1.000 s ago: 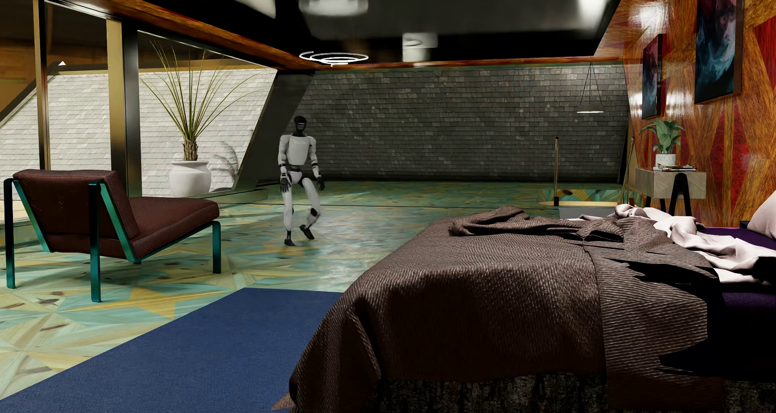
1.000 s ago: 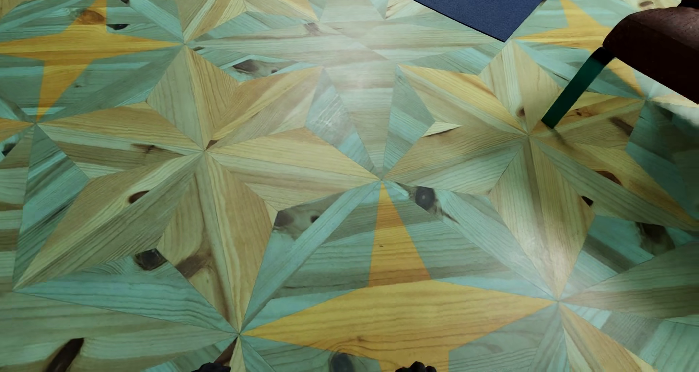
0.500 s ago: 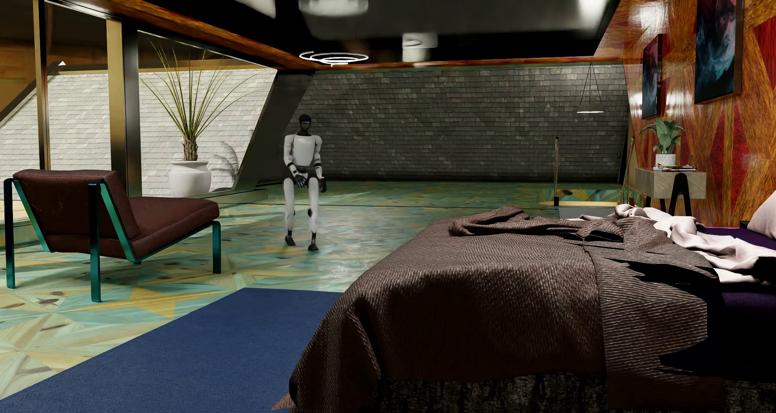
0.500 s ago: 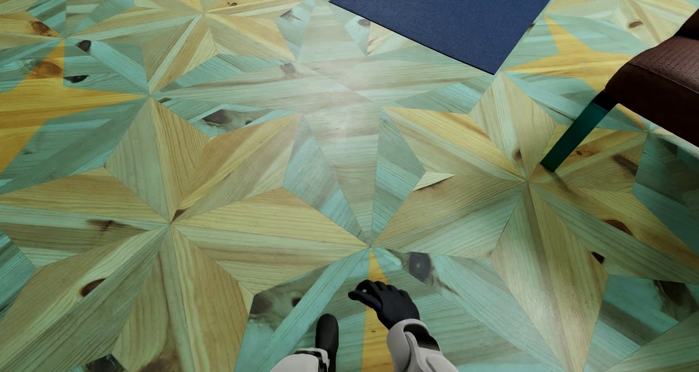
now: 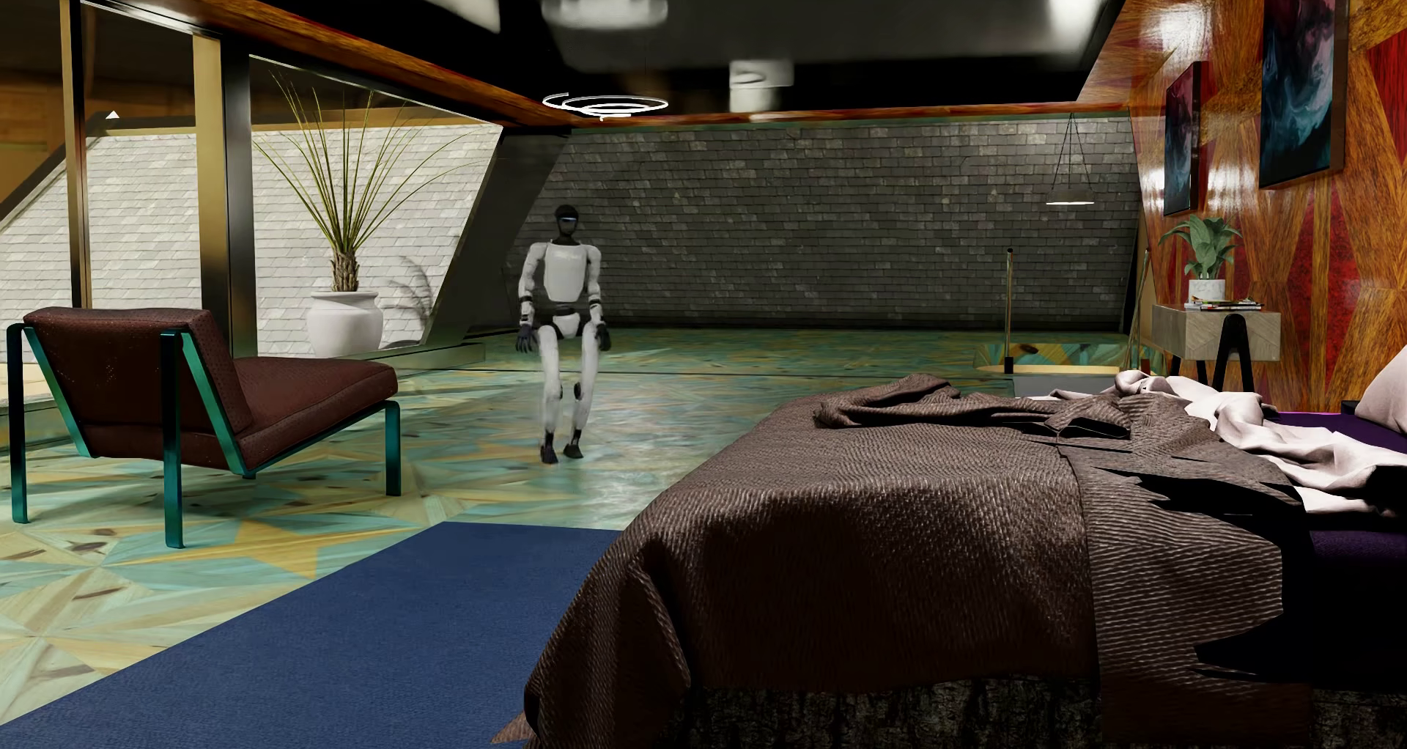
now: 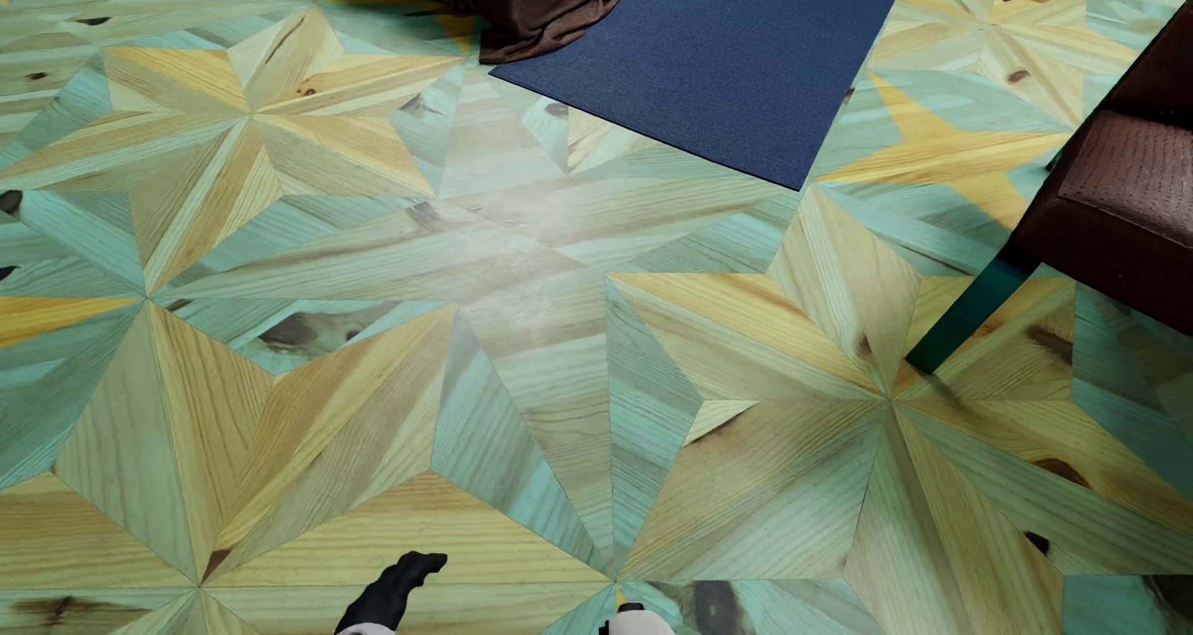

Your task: Head to the bed

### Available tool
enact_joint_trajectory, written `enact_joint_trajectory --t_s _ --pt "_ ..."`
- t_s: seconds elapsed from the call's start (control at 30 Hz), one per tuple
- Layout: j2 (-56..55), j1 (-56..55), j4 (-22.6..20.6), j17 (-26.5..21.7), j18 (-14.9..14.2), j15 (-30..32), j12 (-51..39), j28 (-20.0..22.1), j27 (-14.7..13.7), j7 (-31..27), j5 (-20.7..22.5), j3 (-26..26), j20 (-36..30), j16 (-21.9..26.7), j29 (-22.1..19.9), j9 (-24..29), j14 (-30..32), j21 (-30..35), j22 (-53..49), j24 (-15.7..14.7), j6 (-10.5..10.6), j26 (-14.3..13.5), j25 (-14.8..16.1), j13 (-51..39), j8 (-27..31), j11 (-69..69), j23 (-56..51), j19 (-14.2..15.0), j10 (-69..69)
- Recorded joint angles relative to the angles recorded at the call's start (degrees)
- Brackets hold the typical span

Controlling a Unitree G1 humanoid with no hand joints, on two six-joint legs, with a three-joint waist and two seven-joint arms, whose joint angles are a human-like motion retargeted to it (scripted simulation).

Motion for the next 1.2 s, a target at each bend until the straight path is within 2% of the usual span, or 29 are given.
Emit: enact_joint_trajectory --t_s 0.03,0.1,0.13,0.17,0.2,0.23,0.27,0.3,0.33,0.37,0.4,0.43,0.47,0.53,0.57,0.63,0.7,0.77,0.83,0.9,0.93,0.97,1.03,1.07,1.13,1.17,1.2 --pt "-0.6 2.3 -0.4 0.4 0.4 2.6 -0.7 0.2 0.3 -0.5 1.3 -0.9 -1.0 0.5 0.4 -0.2 -0.4 0.2 0.1 0.0 0.3 -0.7 -0.5 0.1 0.8 -8.8 0.8 0.3 -1.1" --pt "-0.7 6.7 -1.0 1.2 1.4 10.1 -2.5 -0.4 -0.2 -1.6 0.8 -2.2 -3.8 2.2 2.8 -0.9 -0.6 1.0 -0.2 0.4 1.2 -1.8 -2.0 -0.2 -4.6 -27.2 2.8 0.1 -4.1" --pt "0.1 8.9 -1.4 1.8 1.6 11.8 -3.2 -1.0 -0.5 -2.4 1.1 -2.9 -5.2 3.1 3.7 -1.3 -0.8 0.8 -0.4 0.6 1.7 -2.1 -2.7 -0.2 -7.2 -35.9 3.7 1.1 -5.3" --pt "0.4 11.0 -1.8 2.4 1.7 11.5 -3.8 -1.3 -0.5 -3.4 2.3 -3.5 -6.5 3.6 4.2 -1.6 -1.2 0.2 -0.5 0.8 2.3 -2.3 -3.1 0.0 -6.8 -41.2 4.5 3.7 -6.0" --pt "0.6 12.9 -2.1 3.1 1.5 10.4 -4.2 -1.6 -0.6 -4.7 3.7 -4.1 -7.5 3.9 4.2 -2.0 -1.6 -0.7 -0.6 0.7 3.0 -2.2 -3.5 0.3 -5.3 -42.6 5.2 4.3 -6.3" --pt "0.8 14.8 -2.1 4.0 1.1 12.3 -4.3 -1.8 -0.5 -6.4 5.7 -4.8 -8.2 4.1 4.2 -2.3 -1.7 -1.5 -0.5 0.5 3.9 -1.9 -3.8 0.6 -2.2 -40.9 6.0 2.4 -6.6" --pt "0.7 16.7 -1.7 5.0 0.4 16.7 -4.2 -2.0 -0.3 -8.0 8.0 -5.3 -8.9 4.3 4.1 -2.6 -1.5 -2.4 -0.1 0.2 4.9 -1.5 -4.1 0.9 1.0 -38.0 7.0 -1.3 -6.7" --pt "1.1 18.3 -1.0 6.0 -0.1 20.1 -3.8 -2.1 0.0 -9.1 8.9 -5.6 -9.4 4.4 4.0 -2.9 0.0 -3.3 0.4 -0.1 6.0 -0.9 -4.5 1.0 0.9 -35.5 8.4 -3.2 -6.1" --pt "1.4 19.3 0.1 6.9 -0.7 20.4 -2.9 -2.2 0.5 -9.9 9.5 -5.8 -9.7 4.5 4.1 -3.0 2.4 -4.1 1.2 -0.4 7.5 0.0 -5.0 0.6 -0.4 -32.7 10.1 -4.1 -4.7" --pt "1.9 19.3 1.3 7.7 -2.7 18.4 -1.8 -2.6 1.1 -10.8 10.4 -6.0 -10.1 4.5 4.5 -3.0 6.4 -4.9 2.2 -0.5 9.1 1.1 -5.7 -0.3 -1.6 -30.0 12.1 -5.1 -1.7" --pt "2.9 17.8 2.6 8.5 -7.5 15.7 -0.8 -3.6 1.5 -12.6 11.1 -6.2 -11.4 4.7 5.0 -2.8 11.9 -5.7 3.1 -0.2 10.6 1.9 -6.3 -1.6 -3.0 -28.1 13.7 -5.6 3.3" --pt "4.1 15.1 3.4 9.3 -9.9 12.9 -0.2 -5.7 1.5 -13.4 11.4 -6.6 -14.2 5.8 5.3 -2.6 17.5 -6.5 3.8 0.5 11.9 1.8 -6.9 -3.0 -4.8 -26.5 15.0 -6.0 10.4" --pt "5.4 11.5 4.7 10.1 -10.1 10.2 0.2 -8.6 1.2 -11.5 11.4 -7.2 -18.2 7.7 5.0 -2.3 23.7 -7.2 3.7 1.9 13.0 0.5 -7.5 -4.5 -6.7 -24.9 15.8 -6.3 19.5" --pt "8.4 2.4 12.3 11.6 -10.1 5.0 1.3 -13.2 -0.1 -7.2 12.1 -7.6 -24.6 13.3 3.8 -1.4 32.7 -7.5 0.3 3.5 15.1 -3.2 -9.1 -8.6 -10.5 -22.0 17.4 -6.7 37.8" --pt "10.2 -2.2 15.5 12.1 -10.1 2.6 2.5 -13.4 -0.5 -8.4 13.1 -7.1 -24.8 14.8 3.5 -0.9 29.8 -6.9 -2.2 2.5 16.2 -3.3 -10.3 -10.9 -11.7 -20.8 17.8 -6.7 44.9" --pt "14.6 -11.4 20.1 12.3 -9.3 -1.5 6.7 -8.2 -1.6 -12.0 15.5 -5.4 -19.8 14.9 2.5 -0.1 18.1 -6.1 -6.6 -2.8 18.0 -0.2 -12.5 -15.9 -13.0 -19.4 18.9 -6.8 52.7" --pt "20.1 -18.8 22.4 12.7 -4.9 -4.0 9.8 -1.3 -1.6 -12.6 17.1 -3.7 -13.8 12.3 1.4 0.2 9.2 -7.4 -7.5 -7.6 18.8 3.4 -13.0 -21.0 -12.9 -20.8 17.9 -6.8 49.6" --pt "25.2 -23.7 23.1 12.3 -2.8 -5.0 11.2 0.7 -3.8 -11.9 17.9 -1.8 -10.5 11.0 -0.1 -0.1 5.2 -8.0 -6.7 -9.6 18.6 5.4 -12.4 -24.4 -11.7 -23.2 14.8 -6.7 37.3" --pt "29.3 -25.8 23.0 11.0 -0.9 -5.5 11.0 -0.8 -6.7 -9.5 18.1 -0.1 -10.2 10.5 -1.1 -0.8 8.1 -6.4 -3.8 -8.8 17.7 6.1 -12.0 -27.3 -9.9 -25.7 10.7 -6.5 18.5" --pt "33.9 -24.7 21.7 9.6 -4.2 -4.8 10.3 -3.5 -8.8 -6.9 17.9 0.9 -10.6 9.9 -1.6 -1.9 11.6 -4.2 -0.4 -6.8 16.5 6.6 -10.8 -28.8 -8.2 -30.1 6.8 -6.3 -4.1" --pt "36.3 -24.9 20.8 9.1 -4.7 -4.7 10.3 -4.5 -9.4 -7.1 18.1 1.3 -10.3 9.6 -1.6 -2.3 10.7 -2.9 1.0 -5.7 15.9 6.9 -10.0 -29.0 -7.5 -31.8 5.1 -6.3 -10.5" --pt "38.8 -25.3 20.1 8.6 -9.3 -4.6 10.3 -5.2 -9.7 -8.2 18.2 1.6 -9.7 8.9 -1.3 -2.7 11.0 -1.6 1.9 -5.0 15.4 6.9 -9.4 -28.9 -6.8 -32.9 3.6 -6.1 -12.1" --pt "42.9 -26.6 18.2 7.7 -1.6 -3.4 10.4 -5.5 -9.8 -9.8 17.3 2.2 -8.2 6.9 -1.3 -3.4 19.5 0.6 3.0 -4.2 14.0 6.6 -8.4 -27.1 -6.3 -34.1 1.4 -6.3 -6.2" --pt "44.5 -26.3 17.4 7.8 0.7 -1.6 10.5 -5.4 -9.6 -9.7 16.6 2.5 -7.4 6.0 -2.9 -3.8 22.3 1.2 3.4 -3.8 12.9 6.5 -8.1 -25.3 -6.6 -33.2 1.6 -6.3 -2.4" --pt "44.9 -25.3 15.7 9.1 3.7 6.5 10.5 -4.9 -6.1 -8.6 14.5 3.6 -5.1 4.0 -6.2 -4.3 19.2 1.5 3.6 -3.1 10.4 6.9 -8.9 -21.6 -7.4 -28.9 7.0 -6.1 2.5" --pt "43.1 -23.6 15.1 10.1 4.3 11.8 10.5 -4.3 -3.4 -7.4 13.2 4.2 -3.1 2.7 -5.4 -4.4 17.2 2.1 3.0 -3.3 9.2 6.9 -9.3 -20.7 -7.1 -24.2 11.7 -3.4 2.7" --pt "40.1 -21.7 14.6 10.7 4.8 17.5 10.7 -3.6 -1.5 -5.9 11.6 4.8 -1.2 1.3 -1.8 -4.3 15.3 4.0 2.1 -3.8 8.1 6.4 -10.1 -20.9 -7.2 -17.6 17.0 -0.7 2.3"
